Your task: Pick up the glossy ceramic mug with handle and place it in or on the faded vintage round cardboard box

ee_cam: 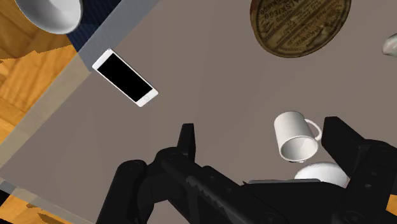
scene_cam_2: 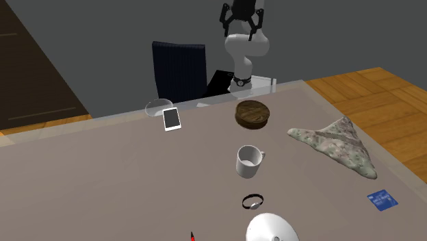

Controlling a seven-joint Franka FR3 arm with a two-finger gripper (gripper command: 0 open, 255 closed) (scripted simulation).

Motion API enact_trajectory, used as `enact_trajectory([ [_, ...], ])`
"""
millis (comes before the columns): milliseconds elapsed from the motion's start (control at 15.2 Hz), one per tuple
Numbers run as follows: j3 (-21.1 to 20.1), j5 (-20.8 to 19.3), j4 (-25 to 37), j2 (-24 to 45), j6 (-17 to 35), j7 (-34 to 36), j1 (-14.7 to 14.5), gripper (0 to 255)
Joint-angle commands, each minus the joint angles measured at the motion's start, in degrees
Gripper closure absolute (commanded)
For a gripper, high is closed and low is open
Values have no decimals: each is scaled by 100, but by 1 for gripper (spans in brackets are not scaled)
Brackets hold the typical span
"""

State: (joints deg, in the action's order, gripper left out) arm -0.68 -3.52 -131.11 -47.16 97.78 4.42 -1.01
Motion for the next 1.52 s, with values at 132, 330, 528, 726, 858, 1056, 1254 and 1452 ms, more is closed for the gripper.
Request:
enact_trajectory([
  [132,-46,53,-54,307,314,115,-2,0],
  [330,-116,126,-79,808,771,280,-3,0],
  [528,-182,188,-36,1352,1206,440,-7,0],
  [726,-246,240,73,1930,1610,592,-9,0],
  [858,-286,268,184,2331,1859,691,-10,0],
  [1056,-342,299,404,2951,2197,836,-13,0],
  [1254,-391,318,688,3588,2488,976,-19,0],
  [1452,-431,326,1037,4236,2728,1113,-30,0],
])
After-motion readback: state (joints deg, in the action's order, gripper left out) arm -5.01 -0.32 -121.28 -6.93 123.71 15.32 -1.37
